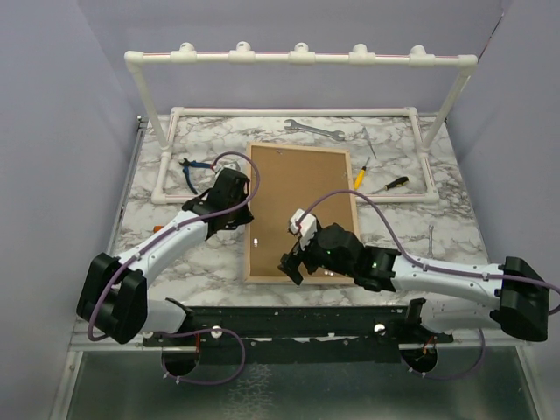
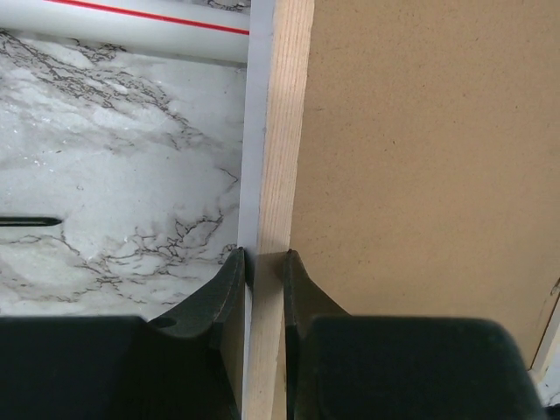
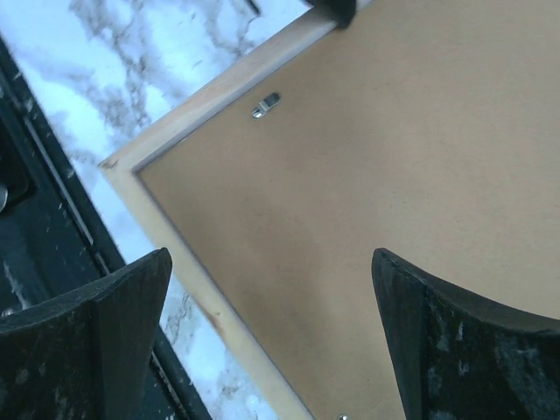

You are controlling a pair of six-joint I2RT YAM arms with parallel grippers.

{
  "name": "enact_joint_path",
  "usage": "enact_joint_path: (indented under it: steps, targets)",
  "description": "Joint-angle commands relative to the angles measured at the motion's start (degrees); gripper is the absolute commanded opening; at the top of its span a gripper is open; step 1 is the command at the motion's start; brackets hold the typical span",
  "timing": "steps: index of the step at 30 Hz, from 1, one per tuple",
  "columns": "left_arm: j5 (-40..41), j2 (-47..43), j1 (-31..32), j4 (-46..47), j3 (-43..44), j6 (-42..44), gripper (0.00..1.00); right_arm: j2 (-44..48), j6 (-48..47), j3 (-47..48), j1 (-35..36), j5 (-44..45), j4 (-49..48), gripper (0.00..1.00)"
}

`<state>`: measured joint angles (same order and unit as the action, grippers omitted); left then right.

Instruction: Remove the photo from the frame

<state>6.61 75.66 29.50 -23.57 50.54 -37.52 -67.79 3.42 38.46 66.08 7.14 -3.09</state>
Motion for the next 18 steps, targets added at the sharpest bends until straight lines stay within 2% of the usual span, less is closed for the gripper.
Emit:
enact_joint_path:
  steps: [1,5,9,14,18]
  targets:
    - [-2.9,0.1,-1.3,3.2,4.1,-1.1,0.00,-1.8,5.5,5.8,-6.0,1.4,2.7,0.99]
    - [-3.3,-0.5,-2.5,2.4,4.6,-0.2,0.00,-3.4,10.7,8.4,-15.5,-4.6,6.2,0.92]
    - [-3.8,-1.7,-3.9,1.8,4.7,0.3,0.00,-4.0,13.7,11.9,-23.6,-3.1,12.9,0.91]
    - [-5.2,-2.9,-5.3,1.2,5.1,0.7,0.00,-0.8,16.1,9.9,-37.9,-6.7,15.9,0.89]
    - [-6.1,-3.7,-6.0,0.2,5.9,1.0,0.00,-1.2,16.0,8.2,-46.2,-13.7,16.6,0.85]
